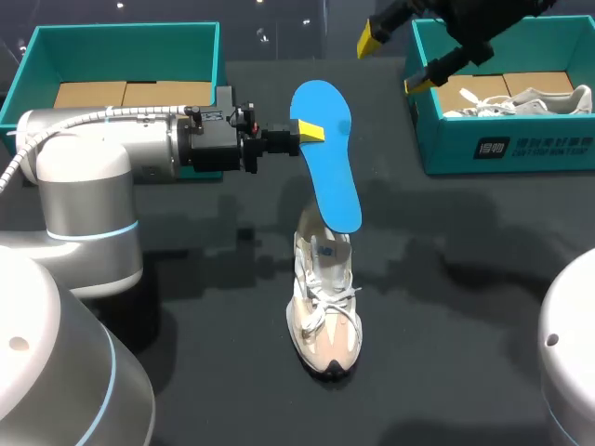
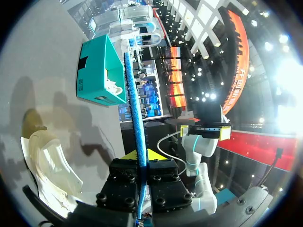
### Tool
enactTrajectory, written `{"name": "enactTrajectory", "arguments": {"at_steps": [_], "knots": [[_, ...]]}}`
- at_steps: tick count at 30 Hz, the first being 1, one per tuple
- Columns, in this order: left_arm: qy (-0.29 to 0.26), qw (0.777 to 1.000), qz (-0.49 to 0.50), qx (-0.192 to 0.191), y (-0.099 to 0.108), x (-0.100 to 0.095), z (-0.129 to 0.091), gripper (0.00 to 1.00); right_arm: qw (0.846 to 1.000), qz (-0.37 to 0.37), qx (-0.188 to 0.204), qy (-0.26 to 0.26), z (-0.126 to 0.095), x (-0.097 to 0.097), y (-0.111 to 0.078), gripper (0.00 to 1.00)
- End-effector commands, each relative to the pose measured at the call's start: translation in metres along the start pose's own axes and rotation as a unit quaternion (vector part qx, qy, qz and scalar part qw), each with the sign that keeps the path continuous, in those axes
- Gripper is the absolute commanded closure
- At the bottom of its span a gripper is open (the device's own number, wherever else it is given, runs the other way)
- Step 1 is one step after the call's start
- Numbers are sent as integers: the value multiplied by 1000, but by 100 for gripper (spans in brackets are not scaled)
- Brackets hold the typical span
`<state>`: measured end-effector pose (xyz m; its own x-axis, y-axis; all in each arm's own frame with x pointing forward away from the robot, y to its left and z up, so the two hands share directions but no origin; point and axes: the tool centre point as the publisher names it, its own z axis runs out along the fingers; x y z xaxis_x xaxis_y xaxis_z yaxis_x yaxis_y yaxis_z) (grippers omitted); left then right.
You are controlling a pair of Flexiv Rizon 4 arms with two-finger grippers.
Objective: Take the shoe out of the shoebox, open the shoe tongue, remove and reinsert the insole, then place the shoe into the shoebox
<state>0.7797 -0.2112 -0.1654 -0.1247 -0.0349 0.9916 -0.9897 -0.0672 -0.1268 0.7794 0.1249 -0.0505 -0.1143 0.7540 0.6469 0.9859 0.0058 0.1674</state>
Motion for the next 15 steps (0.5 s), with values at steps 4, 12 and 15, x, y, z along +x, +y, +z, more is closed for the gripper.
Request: {"name": "enactTrajectory", "arguments": {"at_steps": [4,12,15], "knots": [[0,1000,0,0,0,-1,1,100,969,-3,-1,-246,6,30,3,0],[0,1000,0,0,0,-1,1,100,945,4,12,-326,15,47,-2,0],[0,1000,0,0,0,-1,1,100,935,13,12,-354,19,52,-4,0]]}}
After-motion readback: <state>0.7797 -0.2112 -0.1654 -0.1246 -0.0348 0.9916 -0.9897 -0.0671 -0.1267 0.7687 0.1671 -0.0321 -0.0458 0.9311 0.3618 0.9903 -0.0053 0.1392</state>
